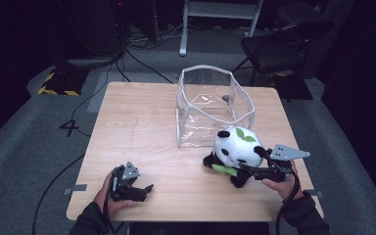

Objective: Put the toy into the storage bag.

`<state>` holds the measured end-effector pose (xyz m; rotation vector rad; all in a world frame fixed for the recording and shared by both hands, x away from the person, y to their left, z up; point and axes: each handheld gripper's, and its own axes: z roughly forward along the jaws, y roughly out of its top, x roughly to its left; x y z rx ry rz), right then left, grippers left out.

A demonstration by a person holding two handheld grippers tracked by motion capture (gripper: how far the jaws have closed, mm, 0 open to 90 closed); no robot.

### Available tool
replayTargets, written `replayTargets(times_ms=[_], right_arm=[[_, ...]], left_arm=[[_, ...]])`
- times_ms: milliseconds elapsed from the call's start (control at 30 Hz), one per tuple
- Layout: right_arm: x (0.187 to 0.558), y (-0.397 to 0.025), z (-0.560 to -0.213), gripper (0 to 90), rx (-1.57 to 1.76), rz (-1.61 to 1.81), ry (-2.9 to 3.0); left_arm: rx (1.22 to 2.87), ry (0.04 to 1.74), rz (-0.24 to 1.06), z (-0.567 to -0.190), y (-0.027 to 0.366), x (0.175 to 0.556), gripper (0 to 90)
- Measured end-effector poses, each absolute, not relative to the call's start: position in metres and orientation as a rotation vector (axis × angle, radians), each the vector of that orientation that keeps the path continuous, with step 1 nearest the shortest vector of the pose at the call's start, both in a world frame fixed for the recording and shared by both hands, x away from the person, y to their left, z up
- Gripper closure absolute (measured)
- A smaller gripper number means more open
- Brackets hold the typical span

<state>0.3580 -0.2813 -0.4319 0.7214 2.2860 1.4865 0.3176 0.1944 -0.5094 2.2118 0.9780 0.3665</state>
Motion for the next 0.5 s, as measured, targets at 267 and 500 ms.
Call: replayTargets(times_ms=[267, 500], right_arm=[[0.3574, -0.2866, -0.4296, 39.2, 0.719, 1.501, 2.264], [0.3542, -0.2915, -0.4273, 39.5, 0.707, 1.509, 2.246]], left_arm=[[2.214, 0.978, 0.366, -0.5093, 0.1944, 0.3177, 13.4], [2.211, 0.976, 0.368, -0.5095, 0.1936, 0.3183, 13.1]])
